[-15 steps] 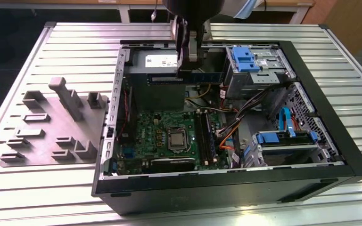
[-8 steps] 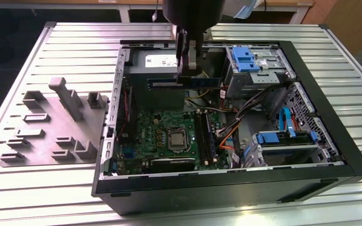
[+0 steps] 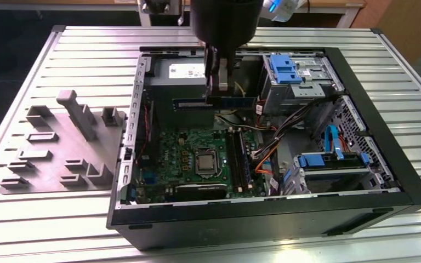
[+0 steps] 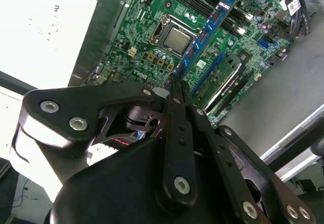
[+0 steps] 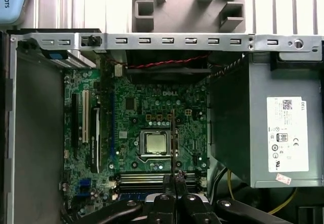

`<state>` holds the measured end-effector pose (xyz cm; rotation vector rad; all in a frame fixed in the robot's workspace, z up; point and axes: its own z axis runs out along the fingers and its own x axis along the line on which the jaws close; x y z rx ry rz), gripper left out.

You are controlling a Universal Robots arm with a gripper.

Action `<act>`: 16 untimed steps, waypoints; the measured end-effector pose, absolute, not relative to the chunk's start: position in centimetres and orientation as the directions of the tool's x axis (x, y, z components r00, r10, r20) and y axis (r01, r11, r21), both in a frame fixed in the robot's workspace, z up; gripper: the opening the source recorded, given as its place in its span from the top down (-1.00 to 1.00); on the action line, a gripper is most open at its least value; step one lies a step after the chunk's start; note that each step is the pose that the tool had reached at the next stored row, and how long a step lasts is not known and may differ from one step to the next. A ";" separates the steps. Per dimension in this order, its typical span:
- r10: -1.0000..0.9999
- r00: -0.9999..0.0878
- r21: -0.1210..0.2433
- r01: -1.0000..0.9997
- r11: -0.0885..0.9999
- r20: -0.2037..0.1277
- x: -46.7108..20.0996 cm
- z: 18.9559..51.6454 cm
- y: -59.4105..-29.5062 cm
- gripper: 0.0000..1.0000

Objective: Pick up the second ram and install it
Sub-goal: 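Pick up the second ram and move it above second insertion slot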

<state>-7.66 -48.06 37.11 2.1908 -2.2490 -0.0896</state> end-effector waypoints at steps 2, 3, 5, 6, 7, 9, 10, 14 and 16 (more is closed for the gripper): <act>-0.999 -0.027 0.041 -0.999 0.025 -0.039 -7.7 36.7 -48.1 0.77; -0.999 -0.027 0.041 -0.999 0.025 -0.039 -7.7 36.6 -48.1 0.77; -0.999 -0.027 0.041 -0.999 0.025 -0.039 -7.7 36.2 -48.2 0.77; -0.999 -0.027 0.041 -0.999 0.025 -0.039 -7.7 36.0 -48.2 0.77; -0.999 -0.027 0.041 -0.999 0.025 -0.039 -7.7 35.8 -48.2 0.77; -0.999 -0.027 0.041 -0.999 0.025 -0.039 -7.7 35.5 -48.2 0.77; -0.999 -0.027 0.041 -0.999 0.025 -0.039 -7.7 35.3 -48.2 0.77; -0.999 -0.027 0.041 -0.999 0.025 -0.039 -7.7 34.6 -48.3 0.77; -0.999 -0.027 0.041 -0.999 0.025 -0.039 -7.7 34.2 -48.3 0.77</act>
